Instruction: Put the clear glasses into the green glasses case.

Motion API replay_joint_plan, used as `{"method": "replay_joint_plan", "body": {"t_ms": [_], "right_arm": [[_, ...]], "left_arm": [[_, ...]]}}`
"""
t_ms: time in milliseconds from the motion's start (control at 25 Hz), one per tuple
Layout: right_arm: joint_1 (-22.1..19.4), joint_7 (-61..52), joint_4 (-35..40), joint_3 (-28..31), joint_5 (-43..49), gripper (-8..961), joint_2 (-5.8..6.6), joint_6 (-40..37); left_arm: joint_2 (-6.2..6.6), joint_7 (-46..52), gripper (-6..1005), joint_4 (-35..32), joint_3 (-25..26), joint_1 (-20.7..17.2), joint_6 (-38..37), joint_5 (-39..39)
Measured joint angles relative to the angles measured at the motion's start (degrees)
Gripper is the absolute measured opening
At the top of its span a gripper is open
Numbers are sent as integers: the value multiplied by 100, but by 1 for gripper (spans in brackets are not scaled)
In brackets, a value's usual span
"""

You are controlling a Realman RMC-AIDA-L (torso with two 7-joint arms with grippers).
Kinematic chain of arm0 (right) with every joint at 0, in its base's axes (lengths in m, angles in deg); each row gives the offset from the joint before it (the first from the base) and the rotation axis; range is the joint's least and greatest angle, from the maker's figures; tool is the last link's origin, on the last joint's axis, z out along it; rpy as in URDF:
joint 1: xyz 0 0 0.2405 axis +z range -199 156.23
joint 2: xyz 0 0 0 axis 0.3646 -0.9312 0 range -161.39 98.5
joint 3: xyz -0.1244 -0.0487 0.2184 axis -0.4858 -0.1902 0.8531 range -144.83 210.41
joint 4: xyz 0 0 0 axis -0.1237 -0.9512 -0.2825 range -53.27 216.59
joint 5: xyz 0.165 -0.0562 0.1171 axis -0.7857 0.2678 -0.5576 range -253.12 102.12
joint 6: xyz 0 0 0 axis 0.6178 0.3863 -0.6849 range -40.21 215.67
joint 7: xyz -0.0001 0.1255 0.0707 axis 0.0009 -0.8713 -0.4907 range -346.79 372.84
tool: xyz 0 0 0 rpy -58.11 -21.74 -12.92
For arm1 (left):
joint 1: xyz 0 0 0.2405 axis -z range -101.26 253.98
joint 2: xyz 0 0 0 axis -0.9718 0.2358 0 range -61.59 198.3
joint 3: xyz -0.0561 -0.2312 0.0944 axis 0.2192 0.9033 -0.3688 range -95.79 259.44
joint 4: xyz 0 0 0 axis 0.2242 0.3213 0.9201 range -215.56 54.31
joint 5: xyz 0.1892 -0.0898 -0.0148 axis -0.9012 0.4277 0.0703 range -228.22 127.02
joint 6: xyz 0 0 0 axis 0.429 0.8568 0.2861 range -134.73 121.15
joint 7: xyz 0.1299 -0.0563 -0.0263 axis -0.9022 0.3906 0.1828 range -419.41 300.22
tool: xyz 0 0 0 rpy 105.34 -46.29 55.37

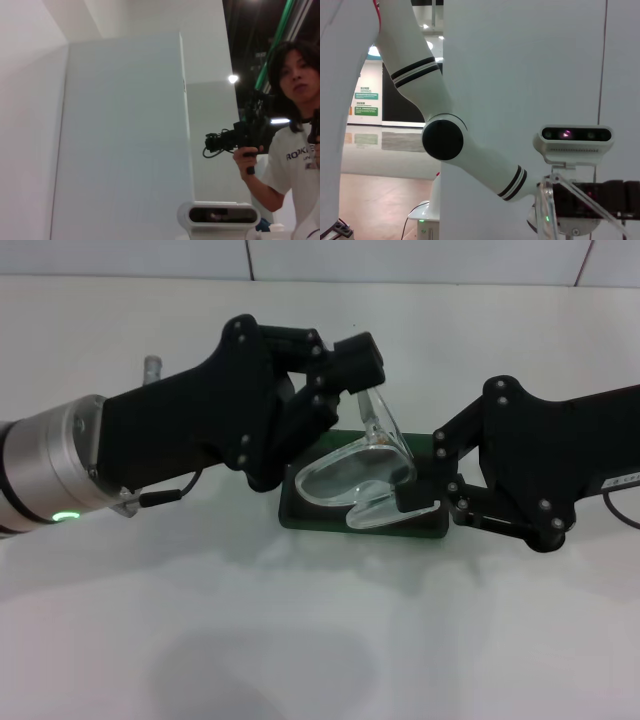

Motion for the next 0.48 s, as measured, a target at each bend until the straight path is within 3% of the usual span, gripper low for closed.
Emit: {"method": "replay_joint_plan", "body": {"t_ms": [480], "right_arm": [[-29, 50, 2, 2, 0, 51, 0, -7]], "left_arm": [[17, 178, 53, -42, -1, 11, 0, -223]]}}
